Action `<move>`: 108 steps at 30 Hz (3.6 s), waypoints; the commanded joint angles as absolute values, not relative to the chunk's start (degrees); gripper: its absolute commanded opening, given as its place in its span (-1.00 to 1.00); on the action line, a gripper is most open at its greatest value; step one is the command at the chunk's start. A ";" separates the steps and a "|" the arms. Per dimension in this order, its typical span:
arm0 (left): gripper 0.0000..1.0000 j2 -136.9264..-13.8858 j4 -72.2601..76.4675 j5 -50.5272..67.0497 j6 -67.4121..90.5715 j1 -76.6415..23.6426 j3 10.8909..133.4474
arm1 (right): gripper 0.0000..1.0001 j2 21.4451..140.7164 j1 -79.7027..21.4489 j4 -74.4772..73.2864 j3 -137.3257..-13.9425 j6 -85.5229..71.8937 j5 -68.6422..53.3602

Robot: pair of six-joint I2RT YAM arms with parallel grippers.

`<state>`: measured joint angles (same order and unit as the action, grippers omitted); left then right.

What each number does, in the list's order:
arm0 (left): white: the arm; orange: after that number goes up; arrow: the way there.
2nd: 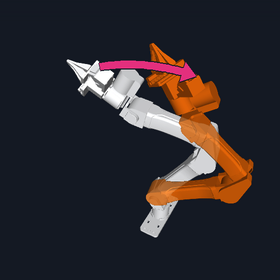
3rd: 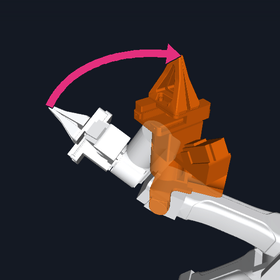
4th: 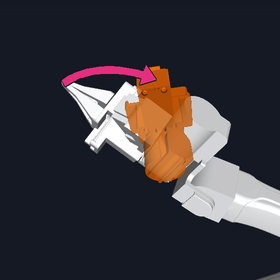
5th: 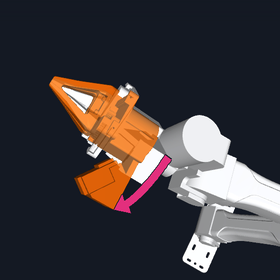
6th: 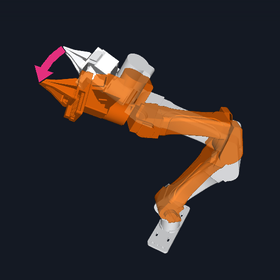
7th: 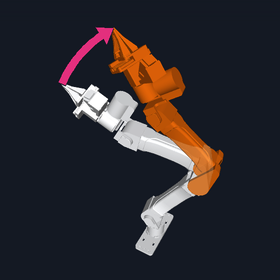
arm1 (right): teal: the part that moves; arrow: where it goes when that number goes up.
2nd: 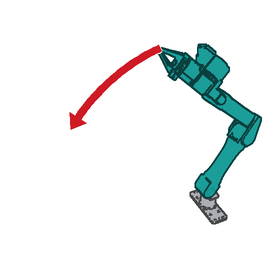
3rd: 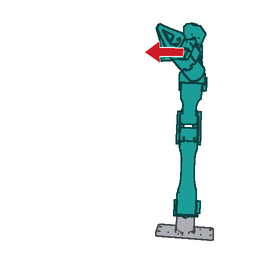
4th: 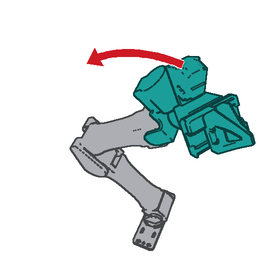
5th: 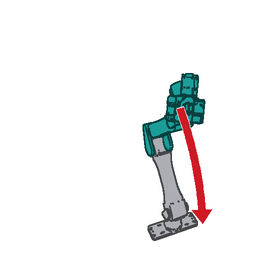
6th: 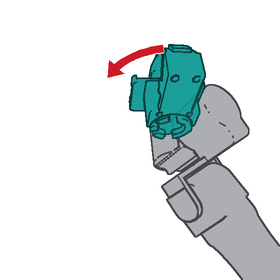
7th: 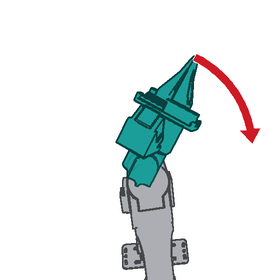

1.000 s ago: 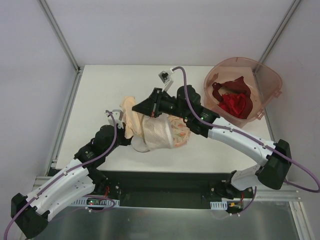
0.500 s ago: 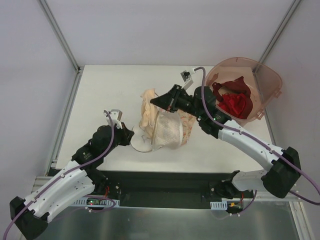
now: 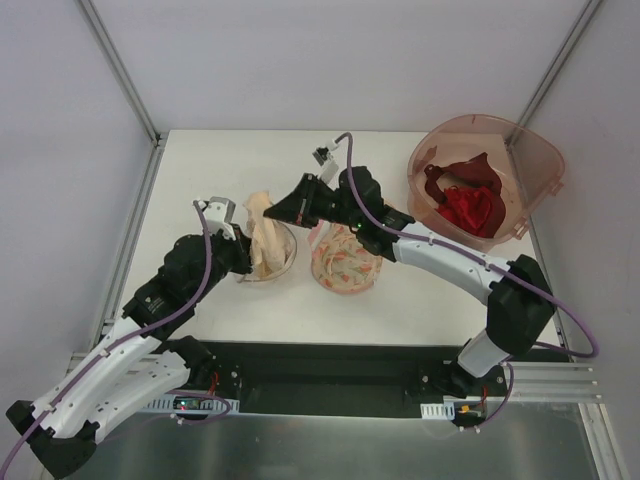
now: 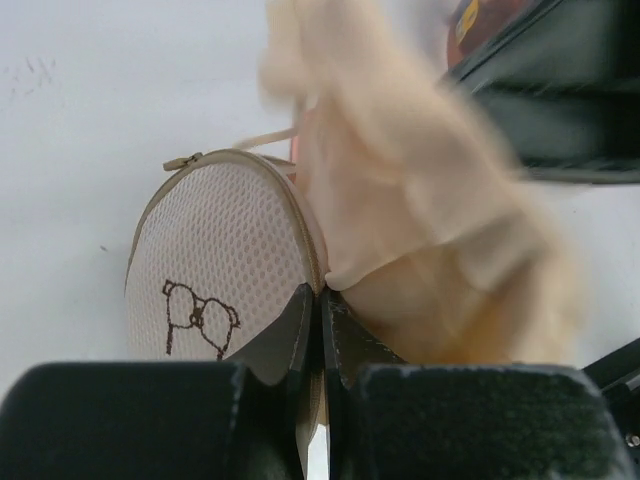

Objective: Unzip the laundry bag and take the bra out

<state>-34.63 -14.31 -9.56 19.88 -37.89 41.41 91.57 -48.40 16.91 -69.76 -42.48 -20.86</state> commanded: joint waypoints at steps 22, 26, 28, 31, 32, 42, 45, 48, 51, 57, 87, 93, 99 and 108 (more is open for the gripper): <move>-1.00 -36.03 -15.91 -10.28 17.93 -38.14 38.15 | -0.98 84.46 -43.33 41.83 -71.02 -54.58 -21.44; -1.00 -35.60 -15.82 -10.11 18.02 -38.14 37.27 | -0.98 83.85 -43.42 41.14 -72.07 -54.06 -21.88; -1.00 -35.59 -15.73 -10.19 18.28 -38.14 36.91 | -0.98 83.15 -43.33 39.82 -72.59 -53.18 -21.97; -1.00 -36.12 -15.82 -10.37 18.37 -38.06 36.91 | -0.98 82.44 -43.42 39.29 -72.51 -52.56 -22.15; -1.00 -36.38 -15.73 -10.37 18.37 -38.14 36.91 | -0.98 82.35 -43.42 38.94 -72.42 -52.21 -22.15; -1.00 -35.95 -15.82 -10.81 18.20 -38.06 37.35 | -0.97 83.14 -43.50 35.07 -66.20 -49.92 -21.27; -1.00 -34.63 -16.26 -12.21 17.14 -38.14 37.44 | -0.97 82.79 -43.59 32.18 -64.34 -47.91 -20.48; -1.00 -33.93 -18.36 -14.50 15.91 -38.06 39.45 | -0.97 82.00 -44.03 22.98 -63.54 -43.17 -18.82; -1.00 -33.22 -19.16 -15.82 14.24 -38.14 42.00 | -0.98 81.82 -45.43 16.47 -63.37 -38.52 -17.06; -1.00 -35.68 -19.25 -16.61 12.92 -38.06 42.28 | -0.98 84.63 -47.28 13.45 -62.49 -36.91 -15.82; 0.98 -37.00 -13.10 -1.59 26.63 -38.14 45.35 | -0.97 90.44 -49.57 9.58 -69.96 -36.65 -15.73; 0.30 -40.43 -12.57 -4.13 28.21 -38.14 44.39 | -0.98 90.26 -49.66 9.32 -69.61 -36.47 -15.73; -1.00 -39.82 -12.39 -5.18 26.90 -38.06 43.50 | -0.98 90.09 -49.66 9.23 -69.43 -36.04 -15.99; -1.00 -33.23 -16.61 -10.37 23.03 -37.97 44.91 | -0.58 92.99 -49.66 9.93 -71.28 -36.48 -20.04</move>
